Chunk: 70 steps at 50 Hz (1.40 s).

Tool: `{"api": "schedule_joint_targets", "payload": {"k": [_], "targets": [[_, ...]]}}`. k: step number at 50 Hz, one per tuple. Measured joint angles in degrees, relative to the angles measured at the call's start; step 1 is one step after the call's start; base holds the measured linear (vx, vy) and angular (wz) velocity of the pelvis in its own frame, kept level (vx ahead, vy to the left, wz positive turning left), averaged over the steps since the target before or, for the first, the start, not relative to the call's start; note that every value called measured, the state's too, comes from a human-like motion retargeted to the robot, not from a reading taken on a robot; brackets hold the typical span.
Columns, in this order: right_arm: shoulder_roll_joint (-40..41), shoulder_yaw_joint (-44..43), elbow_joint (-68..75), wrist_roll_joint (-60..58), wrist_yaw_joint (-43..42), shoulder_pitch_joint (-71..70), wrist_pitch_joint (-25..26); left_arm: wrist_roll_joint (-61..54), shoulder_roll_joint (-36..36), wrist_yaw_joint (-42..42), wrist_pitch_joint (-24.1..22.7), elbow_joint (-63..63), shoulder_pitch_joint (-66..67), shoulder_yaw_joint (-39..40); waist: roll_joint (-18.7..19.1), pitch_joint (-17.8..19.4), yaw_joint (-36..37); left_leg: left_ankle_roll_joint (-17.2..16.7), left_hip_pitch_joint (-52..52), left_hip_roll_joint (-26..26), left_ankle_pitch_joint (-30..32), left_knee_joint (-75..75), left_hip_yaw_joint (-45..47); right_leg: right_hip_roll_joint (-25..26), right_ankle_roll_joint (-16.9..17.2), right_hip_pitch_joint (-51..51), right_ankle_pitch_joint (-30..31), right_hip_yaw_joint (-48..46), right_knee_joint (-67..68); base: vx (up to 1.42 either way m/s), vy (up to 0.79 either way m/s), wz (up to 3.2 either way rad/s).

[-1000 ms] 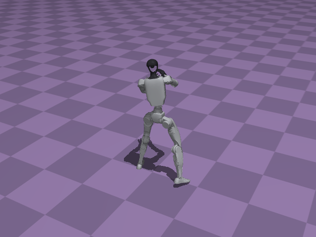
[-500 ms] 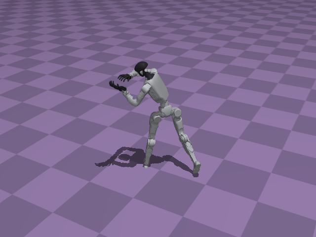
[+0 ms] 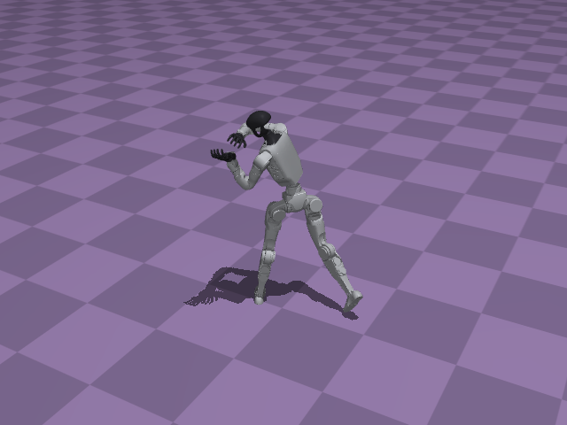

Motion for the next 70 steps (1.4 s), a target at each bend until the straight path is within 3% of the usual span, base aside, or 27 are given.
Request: {"api": "schedule_joint_targets", "payload": {"k": [3, 5, 9, 11, 13, 15, 18, 20, 22, 23, 26, 28, 29, 30, 32, 33, 35, 40, 43, 45, 47, 50, 55, 60, 63, 65, 70], "targets": [[-2.3, 2.8, 4.3, 2.1, 1.9, 2.4, -0.9, -0.7, -6.4, 2.5, -0.5, 5.9, -1.6, -2.3, 0.8, -1.8, 3.1, 1.9, -1.4, -0.7, -1.2, 5.4, 7.9, -6.5, 0.0, -2.9, -6.2, -5.5, 0.8, -0.31, 0.11, -2.34], [-1.7, 4.6, 7.8, 3.2, 5.2, 4.0, -1.5, -0.3, -8.1, 4.4, 0.6, 11.2, -1.7, -2.3, 0.7, -2.8, 3.1, 4.5, -1.7, -3.1, -3.1, 9.7, 15.0, -15.4, -0.6, -5.4, -13.0, -13.1, 1.9, -0.26, 0.10, -2.81], [-0.9, 5.7, 14.9, 5.4, 7.8, 7.2, -1.3, -3.9, -11.1, 7.8, 0.1, 19.4, -4.7, -3.4, 2.6, -6.7, -1.2, 6.5, -1.2, 1.3, -8.1, 21.0, 29.0, -25.4, -4.2, -8.3, -20.2, -36.5, 0.4, -0.21, -0.21, -3.24], [-1.2, 6.0, 18.9, 9.0, 8.7, 9.0, -1.1, -6.6, -12.0, 9.7, -0.5, 24.7, -8.3, -4.4, 4.1, -8.9, -4.6, 6.2, -0.8, 5.3, -10.0, 28.1, 36.9, -28.0, -6.3, -9.2, -24.1, -46.0, 0.8, -0.19, -0.33, -3.67], [-1.9, 6.1, 23.5, 11.6, 9.1, 10.6, 0.4, -14.5, -12.4, 4.3, -1.9, 31.7, -12.8, -6.2, 5.9, -11.3, -8.7, 5.6, 0.8, 10.2, -10.7, 34.2, 44.2, -28.1, -8.8, -10.9, -27.9, -50.1, 0.0, -0.15, -0.40, -3.80], [-3.2, 5.2, 26.7, 12.8, 6.6, 12.8, 1.3, -18.0, -12.1, 7.9, -2.1, 39.0, -17.0, -6.7, 7.5, -12.7, -14.5, 5.5, 3.4, 13.2, -9.4, 38.3, 49.4, -26.8, -8.6, -13.2, -29.8, -43.3, -2.1, -0.09, -0.42, -3.36], [-3.0, 0.6, 26.2, 13.8, 6.0, 16.0, 4.7, -26.0, -5.9, 1.5, -1.4, 43.7, -18.7, -11.5, 11.6, -12.9, -29.9, 6.9, 9.8, 15.8, -4.1, 39.8, 55.5, -24.0, -9.6, -18.3, -29.5, -30.8, 0.5, 0.00, -0.38, -2.97], [-5.3, -1.1, 25.6, 14.1, 6.4, 17.3, 6.7, -31.6, -5.8, -3.4, -2.6, 45.7, -19.8, -15.8, 15.3, -11.9, -39.9, 8.0, 14.7, 16.0, 0.0, 38.5, 57.6, -21.7, -9.1, -19.5, -28.4, -25.4, 1.0, 0.11, -0.33, -2.72], [-8.2, -1.7, 27.5, 13.7, 8.7, 18.1, 10.7, -33.5, -5.9, -6.8, 3.0, 53.9, -22.5, -21.2, 19.7, -10.8, -48.5, 8.8, 19.1, 15.8, 3.4, 37.1, 58.0, -18.8, -8.5, -19.6, -27.7, -21.1, -0.3, 0.17, -0.30, -2.76], [-8.6, -2.5, 30.2, 13.8, 10.2, 18.1, 13.0, -38.0, -6.3, -9.4, 1.6, 57.9, -24.6, -24.5, 21.8, -10.2, -52.9, 9.0, 20.8, 15.7, 4.8, 36.6, 57.4, -17.2, -8.2, -19.5, -27.5, -19.0, -1.4, 0.21, -0.29, -2.71], [-7.7, -4.8, 39.3, 12.2, 16.1, 15.6, 18.6, -63.0, -4.8, -32.2, 5.9, 71.0, -32.0, -33.9, 28.1, -7.7, -65.0, 7.6, 23.9, 15.0, 8.0, 35.7, 53.6, -12.2, -8.4, -19.8, -27.6, -12.1, -5.5, 0.24, -0.26, -2.68], [-8.0, -6.0, 41.9, 15.2, 14.6, 14.9, 20.7, -86.8, -5.1, -40.4, 4.7, 73.4, -34.1, -39.4, 31.6, -6.2, -70.3, 6.2, 24.8, 13.5, 10.3, 35.1, 50.0, -9.1, -8.8, -20.6, -26.8, -6.8, -9.1, 0.24, -0.22, -2.85], [-9.1, -6.5, 42.1, 16.8, 14.5, 15.0, 20.4, -85.4, -3.7, -44.4, 6.9, 75.6, -35.6, -44.3, 32.7, -5.7, -72.7, 5.6, 24.7, 12.3, 11.5, 35.1, 47.4, -8.0, -8.9, -20.6, -25.9, -4.4, -11.5, 0.24, -0.18, -2.67], [-10.5, -6.8, 41.9, 18.1, 15.2, 15.3, 19.4, -76.2, -1.3, -49.2, 11.1, 79.0, -37.4, -50.7, 33.7, -5.3, -75.0, 4.9, 24.2, 11.1, 12.9, 35.2, 44.3, -7.1, -8.9, -20.5, -24.8, -2.2, -14.1, 0.24, -0.17, -2.37], [-12.2, -8.7, 41.3, 21.3, 10.6, 17.8, 19.5, -88.6, -4.7, -43.8, 7.2, 78.7, -38.8, -49.2, 33.9, -4.4, -78.9, 4.7, 23.2, 8.2, 16.5, 35.6, 37.5, -6.2, -8.8, -19.4, -22.0, 1.6, -19.6, 0.23, -0.15, -2.03], [-13.8, -9.4, 41.1, 22.2, 8.2, 19.0, 18.8, -88.0, -6.6, -43.1, 6.9, 80.3, -40.4, -49.0, 33.7, -3.9, -79.9, 3.9, 22.7, 6.5, 18.3, 35.7, 33.9, -6.0, -8.2, -18.8, -20.6, 3.1, -21.9, 0.22, -0.13, -1.79], [-17.1, -11.3, 40.7, 22.3, 5.2, 19.7, 17.8, -85.9, -10.5, -42.3, 6.3, 84.5, -45.0, -47.3, 33.3, -1.9, -80.8, 1.6, 22.1, 2.3, 19.3, 35.2, 26.7, -5.9, -6.7, -18.3, -19.0, 6.3, -25.1, 0.21, -0.10, -1.65], [-21.2, -17.8, 38.8, 23.4, 3.2, 23.7, 15.9, -78.7, -16.7, -37.7, 7.8, 93.7, -51.6, -47.4, 34.6, -1.1, -80.8, -4.0, 22.1, -3.6, 27.2, 33.7, 18.5, -5.6, -6.3, -18.0, -18.0, 11.9, -28.4, 0.21, -0.01, -1.20], [-21.8, -19.8, 37.0, 24.2, 1.1, 26.3, 15.1, -79.1, -17.5, -36.3, 7.7, 94.0, -52.1, -48.4, 34.5, -2.0, -80.3, -4.0, 22.5, -9.0, 31.1, 32.1, 16.4, -8.9, -4.8, -18.2, -19.7, 14.2, -28.4, 0.19, 0.23, -0.60], [-23.1, -20.6, 34.8, 25.0, 3.1, 28.9, 13.6, -63.1, -15.0, -43.5, 14.7, 95.6, -51.2, -55.1, 35.0, -2.6, -80.0, -4.0, 22.4, -11.3, 32.2, 32.4, 14.8, -10.0, -3.2, -18.0, -20.7, 14.8, -28.3, 0.17, 0.27, -0.32], [-23.3, -21.7, 34.0, 25.0, 0.7, 29.0, 14.4, -76.1, -15.5, -40.4, 10.9, 91.6, -51.0, -51.8, 35.5, -1.2, -78.5, -4.0, 22.6, -12.6, 32.7, 32.7, 12.8, -10.3, -2.1, -17.5, -21.3, 14.8, -28.3, 0.14, 0.17, -0.18], [-23.4, -22.3, 33.0, 25.8, 1.7, 29.8, 14.3, -77.6, -13.9, -43.5, 11.8, 89.8, -49.6, -53.5, 35.7, -0.9, -76.5, -4.0, 23.0, -13.7, 32.9, 32.9, 10.5, -10.6, -0.7, -16.9, -21.8, 14.4, -28.3, 0.08, 0.09, 0.03], [-21.5, -23.2, 31.5, 26.3, 3.5, 32.9, 13.9, -78.2, -11.3, -46.6, 14.0, 88.9, -45.7, -53.3, 33.3, -2.6, -74.2, -4.0, 23.8, -13.6, 31.9, 31.6, 7.1, -11.4, -0.5, -15.9, -20.8, 11.6, -28.3, -0.04, 0.00, 0.50], [-21.6, -23.3, 31.0, 25.4, 3.8, 33.2, 14.4, -81.5, -12.3, -45.1, 12.3, 87.2, -44.0, -48.5, 29.3, -2.7, -70.9, -4.0, 23.3, -11.4, 28.7, 30.6, 6.0, -12.9, -2.0, -15.3, -21.0, 4.4, -25.5, -0.17, -0.04, 1.25], [-23.2, -21.6, 29.8, 24.5, 6.4, 33.8, 13.9, -71.5, -11.3, -46.6, 14.2, 86.8, -42.7, -50.7, 26.1, -3.8, -69.0, -4.0, 21.7, -9.3, 25.2, 30.3, 8.2, -14.7, -2.6, -16.0, -22.4, -1.2, -21.9, -0.24, -0.02, 1.76], [-22.9, -20.4, 29.0, 25.3, 3.8, 33.8, 14.2, -81.3, -12.2, -42.5, 10.0, 83.8, -41.4, -47.4, 24.0, -4.2, -67.7, -4.0, 20.3, -7.1, 22.2, 30.0, 10.4, -15.6, -3.1, -16.8, -23.1, -4.9, -19.8, -0.28, -0.07, 1.92], [-21.9, -17.3, 26.7, 24.7, 3.3, 35.1, 13.9, -82.0, -9.5, -42.0, 9.8, 79.6, -37.3, -47.6, 22.7, -5.7, -64.9, -4.0, 15.8, 3.9, 12.5, 29.4, 20.2, -13.2, -4.5, -19.0, -24.5, -15.9, -14.4, -0.27, -0.09, 2.01]]}}
